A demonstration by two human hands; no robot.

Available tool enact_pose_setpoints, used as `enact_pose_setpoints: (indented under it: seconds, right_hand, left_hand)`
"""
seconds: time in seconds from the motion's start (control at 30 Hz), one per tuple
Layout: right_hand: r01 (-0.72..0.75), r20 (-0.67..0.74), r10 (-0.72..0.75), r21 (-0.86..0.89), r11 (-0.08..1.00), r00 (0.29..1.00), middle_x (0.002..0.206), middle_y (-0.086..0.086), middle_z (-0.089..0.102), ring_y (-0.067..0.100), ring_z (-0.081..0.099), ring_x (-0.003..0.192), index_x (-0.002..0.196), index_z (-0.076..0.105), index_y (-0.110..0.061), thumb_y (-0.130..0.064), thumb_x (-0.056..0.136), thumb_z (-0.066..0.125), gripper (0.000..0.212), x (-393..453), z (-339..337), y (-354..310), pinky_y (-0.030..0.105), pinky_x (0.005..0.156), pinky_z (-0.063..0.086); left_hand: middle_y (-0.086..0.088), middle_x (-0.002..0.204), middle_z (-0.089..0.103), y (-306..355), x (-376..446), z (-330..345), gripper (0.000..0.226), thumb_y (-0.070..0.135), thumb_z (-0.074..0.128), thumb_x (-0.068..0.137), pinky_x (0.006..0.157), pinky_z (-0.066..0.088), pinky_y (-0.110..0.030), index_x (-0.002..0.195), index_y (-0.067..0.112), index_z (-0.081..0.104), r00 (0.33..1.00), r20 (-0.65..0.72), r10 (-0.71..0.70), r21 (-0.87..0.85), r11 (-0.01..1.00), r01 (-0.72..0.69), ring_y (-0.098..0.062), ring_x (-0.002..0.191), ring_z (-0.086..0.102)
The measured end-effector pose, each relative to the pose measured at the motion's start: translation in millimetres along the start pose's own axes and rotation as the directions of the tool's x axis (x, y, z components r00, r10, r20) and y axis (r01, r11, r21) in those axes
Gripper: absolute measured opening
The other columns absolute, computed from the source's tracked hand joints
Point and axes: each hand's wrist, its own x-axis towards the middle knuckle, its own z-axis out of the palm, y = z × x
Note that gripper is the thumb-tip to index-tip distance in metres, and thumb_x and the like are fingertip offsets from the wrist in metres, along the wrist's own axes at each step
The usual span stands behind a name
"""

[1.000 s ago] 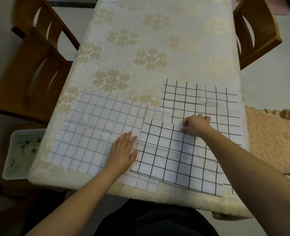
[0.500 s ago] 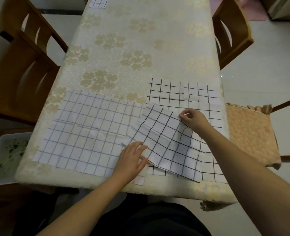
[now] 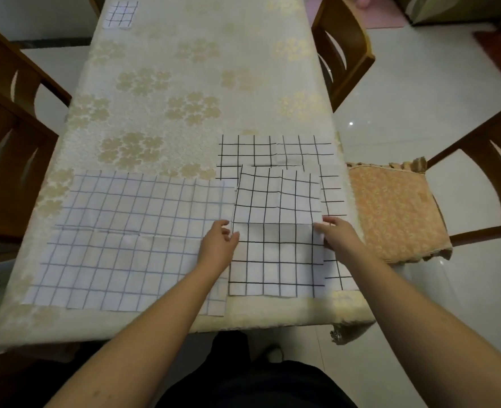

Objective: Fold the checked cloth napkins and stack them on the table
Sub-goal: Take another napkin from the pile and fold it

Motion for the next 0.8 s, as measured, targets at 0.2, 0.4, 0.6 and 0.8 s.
enact_pose_setpoints:
  seconds: [0.2,0.4,0.6,0.8]
  right_hand:
    - [-0.06,-0.01,0.059,-0.032,0.998,0.998,0.083,0.006,0.055,0.02,0.052,0.069,0.117,0.055,-0.009,-0.016,0.087,0.071,0.035,-1,2,20,0.029,0.061,0.046]
    - [-0.044,-0.08,0.035,-0.109,0.993,0.996,0.077,-0.004,0.045,0.015,0.044,0.065,0.08,0.046,-0.027,-0.044,0.084,0.072,0.031,5,14,18,0.029,0.061,0.038]
    - [0.021,-0.096,-0.035,-0.139,0.99,0.995,0.138,0.01,0.051,0.028,0.05,0.125,0.145,0.041,-0.005,-0.034,0.086,0.073,0.072,8,18,17,0.04,0.097,0.044]
    - [0.108,-0.233,-0.147,-0.173,0.979,0.961,0.138,0.011,0.052,0.024,0.055,0.114,0.142,0.043,-0.016,-0.026,0.088,0.072,0.062,0,17,25,0.037,0.091,0.046]
  left_hand:
    - [-0.011,0.128,0.058,17,27,4,0.042,0.024,0.056,0.097,0.081,0.045,-0.028,0.134,0.007,0.05,0.995,0.016,-0.1,0.146,0.985,0.097,-0.025,0.109,0.058]
    - [-0.008,0.088,0.059,29,50,6,0.024,0.026,0.06,0.096,0.074,0.047,-0.028,0.076,0.013,0.056,0.991,0.046,-0.128,0.291,0.951,0.109,-0.022,0.081,0.055]
    - [-0.004,0.098,0.067,38,61,6,0.019,0.027,0.061,0.095,0.08,0.05,-0.031,0.1,0.012,0.069,0.989,0.071,-0.13,0.294,0.95,0.104,-0.023,0.092,0.062]
    - [0.003,0.083,0.06,30,63,5,0.004,0.022,0.061,0.093,0.064,0.049,-0.026,0.093,0.018,0.06,0.995,0.091,-0.025,0.115,0.993,0.015,-0.017,0.082,0.059]
